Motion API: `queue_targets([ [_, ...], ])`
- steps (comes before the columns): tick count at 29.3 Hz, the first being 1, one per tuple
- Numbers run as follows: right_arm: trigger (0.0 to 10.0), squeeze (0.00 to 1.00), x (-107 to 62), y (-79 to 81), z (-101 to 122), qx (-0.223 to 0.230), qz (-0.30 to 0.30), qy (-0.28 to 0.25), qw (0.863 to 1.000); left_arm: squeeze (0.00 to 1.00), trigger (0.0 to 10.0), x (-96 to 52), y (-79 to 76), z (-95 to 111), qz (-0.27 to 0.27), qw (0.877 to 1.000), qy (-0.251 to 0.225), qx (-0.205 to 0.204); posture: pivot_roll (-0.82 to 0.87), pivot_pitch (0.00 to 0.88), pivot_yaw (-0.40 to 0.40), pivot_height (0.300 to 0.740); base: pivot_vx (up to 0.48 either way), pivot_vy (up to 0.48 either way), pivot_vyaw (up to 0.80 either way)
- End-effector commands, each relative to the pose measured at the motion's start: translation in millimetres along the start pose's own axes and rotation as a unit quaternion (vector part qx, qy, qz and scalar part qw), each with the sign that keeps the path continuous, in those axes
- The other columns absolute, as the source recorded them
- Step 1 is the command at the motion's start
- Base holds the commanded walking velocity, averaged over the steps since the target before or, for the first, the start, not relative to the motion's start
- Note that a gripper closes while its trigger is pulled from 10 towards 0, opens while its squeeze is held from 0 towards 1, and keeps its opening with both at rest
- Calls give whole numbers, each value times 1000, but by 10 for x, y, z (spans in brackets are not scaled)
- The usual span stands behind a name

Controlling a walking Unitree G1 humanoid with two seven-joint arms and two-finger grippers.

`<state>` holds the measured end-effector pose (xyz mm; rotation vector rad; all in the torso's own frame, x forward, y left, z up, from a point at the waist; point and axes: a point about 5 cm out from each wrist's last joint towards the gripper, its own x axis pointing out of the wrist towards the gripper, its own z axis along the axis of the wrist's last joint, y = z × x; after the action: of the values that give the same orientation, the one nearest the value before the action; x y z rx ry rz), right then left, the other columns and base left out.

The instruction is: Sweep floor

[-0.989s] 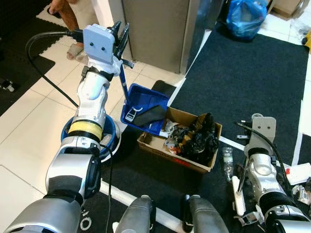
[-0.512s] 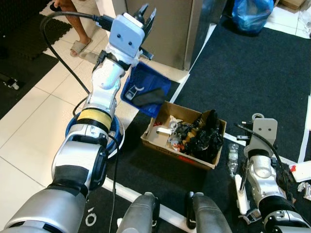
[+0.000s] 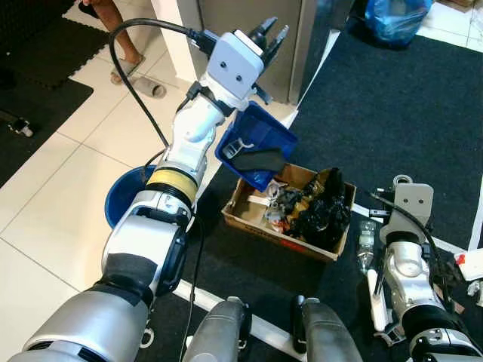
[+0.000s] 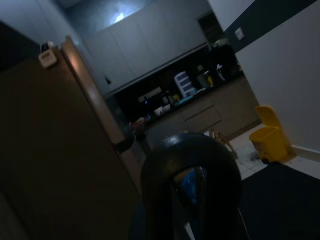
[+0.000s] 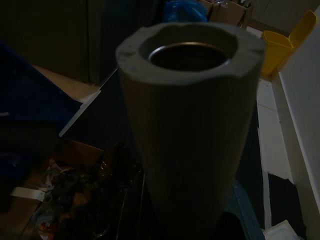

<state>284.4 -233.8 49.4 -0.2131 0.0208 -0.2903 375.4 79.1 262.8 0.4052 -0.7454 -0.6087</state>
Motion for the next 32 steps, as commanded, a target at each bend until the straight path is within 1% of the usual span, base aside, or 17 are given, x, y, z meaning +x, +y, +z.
queue_targets([
  [1, 10000, 0, -99, 4, -160, 0, -5, 40, 999, 0, 10000, 98, 12, 208, -24, 997, -65, 45, 44, 179, 91, 740, 0, 0, 0],
  [5, 10000, 0, -99, 10, -160, 2, -8, 40, 999, 0, 10000, 96, -34, 223, -44, 995, -73, 54, 47, 179, 95, 740, 0, 0, 0],
  [10, 10000, 0, -100, 14, -159, 4, -10, 40, 999, 0, 10000, 110, -86, 247, -56, 993, -83, 55, 48, 179, 98, 740, 0, 0, 0],
  [12, 10000, 0, -101, 14, -161, 4, -10, 40, 999, 0, 10000, 118, -109, 250, -58, 993, -85, 51, 48, 179, 98, 740, 0, 0, 0],
  [16, 10000, 0, -107, 14, -165, 5, -12, 41, 999, 0, 10000, 140, -203, 271, -69, 992, -96, 42, 45, 180, 102, 740, 0, 0, 0],
  [23, 10000, 0, -110, 11, -168, 6, -16, 42, 999, 0, 10000, 158, -294, 303, -88, 989, -111, 36, 44, 177, 107, 740, 0, 0, 0],
  [30, 10000, 0, -93, 20, -160, 6, -14, 42, 999, 0, 10000, 167, -333, 359, -104, 985, -130, 47, 51, 169, 103, 740, 0, 0, 0],
  [32, 10000, 0, -74, 24, -150, 6, -14, 42, 999, 0, 10000, 166, -286, 362, -96, 986, -129, 49, 52, 162, 101, 740, 0, 0, 0],
])
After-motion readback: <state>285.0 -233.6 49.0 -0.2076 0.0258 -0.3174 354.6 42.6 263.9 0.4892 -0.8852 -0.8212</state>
